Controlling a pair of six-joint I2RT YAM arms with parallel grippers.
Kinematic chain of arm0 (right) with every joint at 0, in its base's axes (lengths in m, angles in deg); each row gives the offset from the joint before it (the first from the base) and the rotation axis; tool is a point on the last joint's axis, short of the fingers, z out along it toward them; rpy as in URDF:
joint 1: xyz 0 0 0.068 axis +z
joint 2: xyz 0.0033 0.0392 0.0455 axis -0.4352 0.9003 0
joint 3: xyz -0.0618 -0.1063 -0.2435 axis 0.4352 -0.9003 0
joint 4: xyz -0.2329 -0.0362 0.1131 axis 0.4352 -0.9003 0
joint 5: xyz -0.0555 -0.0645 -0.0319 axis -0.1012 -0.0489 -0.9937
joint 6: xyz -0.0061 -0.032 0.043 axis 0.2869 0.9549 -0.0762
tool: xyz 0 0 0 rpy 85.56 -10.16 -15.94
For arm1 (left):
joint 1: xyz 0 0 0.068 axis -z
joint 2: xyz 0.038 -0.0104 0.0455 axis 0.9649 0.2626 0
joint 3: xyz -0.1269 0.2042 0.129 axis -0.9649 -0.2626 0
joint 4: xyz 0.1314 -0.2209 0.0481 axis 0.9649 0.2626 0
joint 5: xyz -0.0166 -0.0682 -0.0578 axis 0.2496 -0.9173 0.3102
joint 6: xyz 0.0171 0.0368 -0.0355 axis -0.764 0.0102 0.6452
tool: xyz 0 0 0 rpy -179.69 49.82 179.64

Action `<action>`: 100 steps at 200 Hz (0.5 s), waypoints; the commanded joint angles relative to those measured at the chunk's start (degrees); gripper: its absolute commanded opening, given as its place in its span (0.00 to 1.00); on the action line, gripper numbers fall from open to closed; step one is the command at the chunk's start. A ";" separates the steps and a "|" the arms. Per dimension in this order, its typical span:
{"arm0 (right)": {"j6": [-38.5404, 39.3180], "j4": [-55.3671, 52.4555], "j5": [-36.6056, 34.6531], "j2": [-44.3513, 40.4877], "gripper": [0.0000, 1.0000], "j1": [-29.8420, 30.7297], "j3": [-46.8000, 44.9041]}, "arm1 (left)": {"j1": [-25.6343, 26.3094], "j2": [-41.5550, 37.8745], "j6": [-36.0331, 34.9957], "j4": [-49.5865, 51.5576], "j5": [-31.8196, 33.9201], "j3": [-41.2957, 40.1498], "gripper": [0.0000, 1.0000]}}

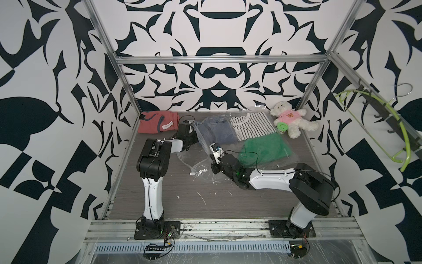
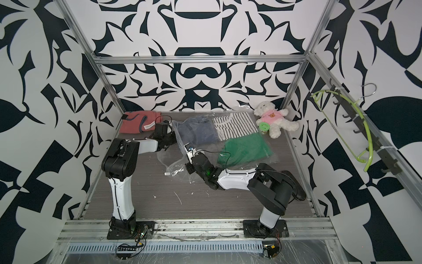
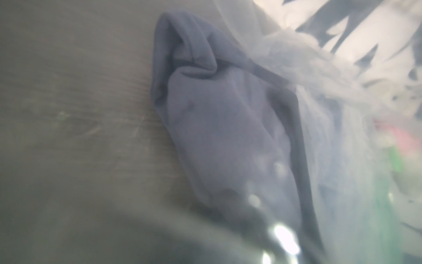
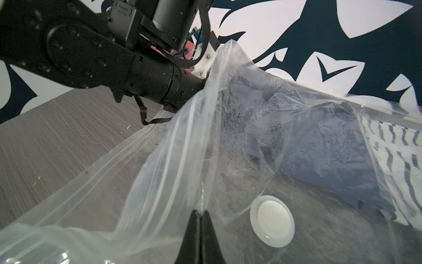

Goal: Take the tank top out of the vacuum bag
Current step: Take out the tank top from the vacuum bag.

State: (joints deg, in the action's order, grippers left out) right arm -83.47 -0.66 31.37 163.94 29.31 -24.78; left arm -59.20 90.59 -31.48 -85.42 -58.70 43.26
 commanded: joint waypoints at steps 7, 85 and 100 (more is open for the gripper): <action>-0.25 2.98 -1.79 -3.89 0.00 -0.01 -0.32 | 0.42 0.90 0.13 0.88 -0.39 0.06 0.27; 0.10 5.50 -5.32 -3.86 0.00 -0.05 -2.13 | 0.77 -3.54 1.91 2.95 0.29 -1.16 0.07; -0.03 5.39 -5.19 -3.15 0.00 -0.01 -1.92 | 0.95 -4.51 1.82 3.37 1.24 -1.61 0.03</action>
State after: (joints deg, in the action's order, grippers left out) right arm -83.51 1.48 27.94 161.62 29.31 -26.66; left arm -58.88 89.38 -29.89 -84.32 -58.42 42.60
